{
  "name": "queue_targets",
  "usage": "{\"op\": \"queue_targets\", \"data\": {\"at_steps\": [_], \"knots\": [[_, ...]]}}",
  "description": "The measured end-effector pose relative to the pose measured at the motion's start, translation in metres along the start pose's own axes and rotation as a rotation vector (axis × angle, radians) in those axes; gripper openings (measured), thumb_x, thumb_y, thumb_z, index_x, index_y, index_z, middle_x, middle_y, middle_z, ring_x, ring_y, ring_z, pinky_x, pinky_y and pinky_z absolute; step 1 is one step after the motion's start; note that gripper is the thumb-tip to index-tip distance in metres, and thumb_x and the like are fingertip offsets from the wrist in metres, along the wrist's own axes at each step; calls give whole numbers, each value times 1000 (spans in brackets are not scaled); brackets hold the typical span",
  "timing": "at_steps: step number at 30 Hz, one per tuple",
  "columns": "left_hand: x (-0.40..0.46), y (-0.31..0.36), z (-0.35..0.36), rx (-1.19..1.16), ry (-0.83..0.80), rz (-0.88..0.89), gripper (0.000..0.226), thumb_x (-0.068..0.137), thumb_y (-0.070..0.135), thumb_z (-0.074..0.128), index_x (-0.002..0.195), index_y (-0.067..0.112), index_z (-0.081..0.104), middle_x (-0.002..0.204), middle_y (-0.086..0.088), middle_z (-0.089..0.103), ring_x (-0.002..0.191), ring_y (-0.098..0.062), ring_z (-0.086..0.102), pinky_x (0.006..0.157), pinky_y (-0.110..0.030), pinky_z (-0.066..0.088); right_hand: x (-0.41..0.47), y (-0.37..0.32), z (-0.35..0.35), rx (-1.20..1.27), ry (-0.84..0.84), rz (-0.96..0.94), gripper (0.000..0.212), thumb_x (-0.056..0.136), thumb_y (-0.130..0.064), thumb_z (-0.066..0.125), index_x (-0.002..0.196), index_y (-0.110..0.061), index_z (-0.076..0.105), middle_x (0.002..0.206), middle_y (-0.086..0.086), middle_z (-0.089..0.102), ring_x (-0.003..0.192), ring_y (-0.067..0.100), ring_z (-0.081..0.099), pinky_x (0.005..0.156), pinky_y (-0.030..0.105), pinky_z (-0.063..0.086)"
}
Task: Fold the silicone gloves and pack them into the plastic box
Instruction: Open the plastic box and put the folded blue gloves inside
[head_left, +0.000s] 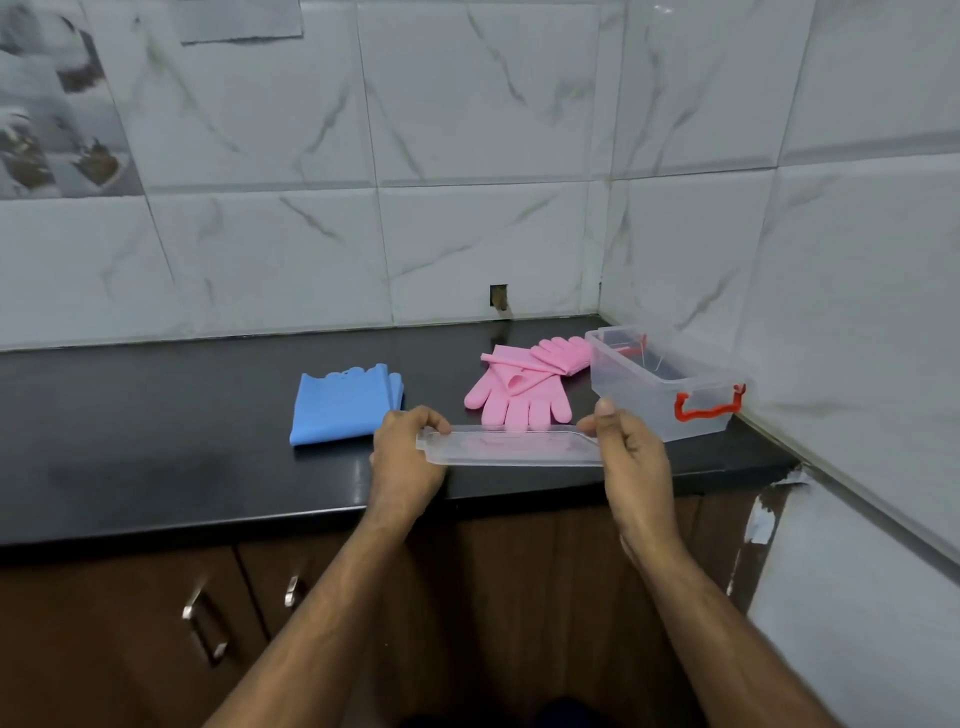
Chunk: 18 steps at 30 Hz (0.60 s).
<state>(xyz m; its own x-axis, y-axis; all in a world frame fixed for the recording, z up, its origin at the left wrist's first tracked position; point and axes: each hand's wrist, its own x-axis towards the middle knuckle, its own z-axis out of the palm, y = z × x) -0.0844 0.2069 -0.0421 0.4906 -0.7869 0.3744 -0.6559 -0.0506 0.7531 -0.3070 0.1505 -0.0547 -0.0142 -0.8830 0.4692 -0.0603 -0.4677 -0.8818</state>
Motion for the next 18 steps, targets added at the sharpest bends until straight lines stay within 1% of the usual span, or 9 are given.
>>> {"op": "queue_targets", "data": {"at_steps": [2, 4, 6, 7, 9, 12, 14, 16, 18], "knots": [[-1, -2, -2, 67, -56, 24, 24, 82, 3, 66, 95, 21, 73, 112, -6, 58, 102, -28, 61, 98, -46, 50, -4, 4, 0, -64, -16, -27, 60, 93, -73, 35, 84, -26, 72, 90, -11, 69, 93, -6, 59, 75, 14, 38], [1, -5, -8, 142, -151, 47, 29, 84, 1, 67, 105, 22, 73, 120, -4, 57, 112, -27, 60, 105, -43, 47, -6, 6, -1, -129, -5, -73, 68, 91, -79, 30, 82, -25, 71, 87, -10, 67, 91, -7, 58, 70, 10, 39], [7, -11, -17, 234, -293, 89, 42, 88, -4, 61, 117, 23, 73, 138, -5, 52, 130, -27, 53, 114, -36, 39, -6, 8, -3, -167, 13, -137, 71, 91, -80, 28, 83, -22, 69, 84, -10, 66, 89, -5, 59, 69, 6, 42], [10, -13, -23, 259, -352, 101, 47, 91, -6, 56, 123, 24, 73, 149, -6, 45, 140, -26, 45, 117, -31, 34, -6, 10, -4, -183, 9, -171, 71, 92, -79, 28, 85, -20, 68, 84, -9, 65, 88, -3, 59, 69, 5, 43], [17, -18, -34, 225, -410, 80, 53, 98, -6, 48, 127, 31, 72, 163, -6, 32, 150, -21, 34, 119, -27, 29, -7, 14, -4, -239, -24, -235, 67, 95, -73, 28, 90, -18, 67, 87, -8, 63, 88, 1, 60, 69, 7, 44], [18, -21, -39, 74, -412, 39, 54, 98, -5, 48, 117, 35, 78, 162, 0, 36, 146, -14, 39, 115, -26, 33, -11, 24, -2, -271, -45, -305, 55, 101, -61, 32, 93, -18, 66, 92, -8, 59, 90, 2, 59, 67, 7, 42], [14, -20, -35, 38, -411, 47, 57, 94, -10, 45, 115, 30, 80, 159, 3, 40, 145, -13, 41, 117, -28, 34, -14, 30, -1, -271, -20, -322, 49, 103, -52, 35, 92, -14, 65, 91, -5, 59, 90, 2, 58, 66, 7, 42], [11, -21, -33, 26, -377, 97, 60, 90, -13, 38, 114, 23, 80, 156, 2, 45, 143, -10, 40, 116, -24, 31, -14, 32, 0, -288, -6, -328, 48, 103, -48, 36, 92, -12, 65, 91, -3, 59, 90, 1, 59, 65, 6, 43], [7, -22, -33, -21, -329, 139, 48, 92, 3, 39, 110, 20, 81, 151, 2, 52, 140, -9, 44, 116, -27, 33, -10, 31, 0, -318, -3, -331, 49, 104, -47, 35, 92, -11, 66, 90, -3, 59, 88, 3, 59, 66, 9, 44]]}}
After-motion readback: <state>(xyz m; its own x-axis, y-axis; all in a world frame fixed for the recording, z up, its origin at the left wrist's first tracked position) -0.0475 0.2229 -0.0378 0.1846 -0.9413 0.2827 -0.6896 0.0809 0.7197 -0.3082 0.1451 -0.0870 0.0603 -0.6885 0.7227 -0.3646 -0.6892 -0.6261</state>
